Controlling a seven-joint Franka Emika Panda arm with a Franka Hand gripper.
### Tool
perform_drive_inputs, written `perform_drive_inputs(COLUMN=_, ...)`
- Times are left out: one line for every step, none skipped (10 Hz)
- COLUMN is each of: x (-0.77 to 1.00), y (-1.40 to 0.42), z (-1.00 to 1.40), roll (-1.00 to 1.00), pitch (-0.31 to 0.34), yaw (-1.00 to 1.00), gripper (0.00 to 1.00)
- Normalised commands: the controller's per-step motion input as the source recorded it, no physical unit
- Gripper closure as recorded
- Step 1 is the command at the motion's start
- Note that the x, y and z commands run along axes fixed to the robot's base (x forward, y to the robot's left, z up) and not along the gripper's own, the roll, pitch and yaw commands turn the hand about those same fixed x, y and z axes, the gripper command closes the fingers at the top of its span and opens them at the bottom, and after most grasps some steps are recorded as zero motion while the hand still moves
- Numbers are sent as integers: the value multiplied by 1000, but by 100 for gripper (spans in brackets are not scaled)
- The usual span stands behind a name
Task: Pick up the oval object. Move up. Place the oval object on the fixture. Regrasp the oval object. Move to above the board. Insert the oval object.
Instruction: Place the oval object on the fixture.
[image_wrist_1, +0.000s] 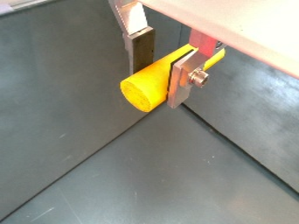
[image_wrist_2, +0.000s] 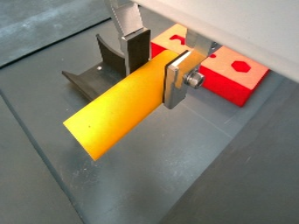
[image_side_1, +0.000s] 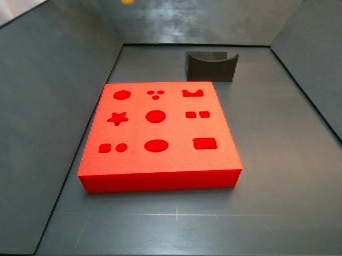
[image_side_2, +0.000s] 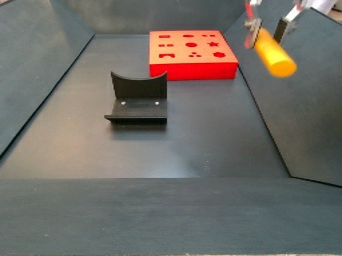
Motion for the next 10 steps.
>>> perform_drive_inputs(x=1000, y=-688, z=52, roll=-304, pitch=76, yaw=190, gripper=100)
perform_drive_inputs(x=1000, y=-607, z=49, roll=-265, pitch=96, yaw=118, gripper=100)
perform_drive_inputs(x=1000, y=-569, z=47, roll=-249, pitch=104, yaw=85, gripper=100)
perform_drive_inputs(x=1000, y=-503, z=40, roll=-183, pitch=127, yaw=41, gripper=100)
perform_drive_inputs(x=1000, y=-481, z=39, roll=-154, pitch=133, yaw=35, gripper=100)
perform_drive_inputs(x=1000, y=-430, z=35, roll=-112, pitch=138, yaw=29, gripper=100)
perform_drive_inputs(x=1000, y=-396, z=32, roll=-108, pitch=137, yaw=18, gripper=100)
perform_drive_inputs(x=1000, y=-351, z=27, roll=-101, pitch=132, yaw=12, gripper=100)
perform_drive_inputs(x=1000, y=-332, z=26, roll=-102, pitch=131, yaw=12, gripper=100)
perform_drive_inputs(x=1000, y=-294, z=25, roll=-97, pitch=137, yaw=13, gripper=100)
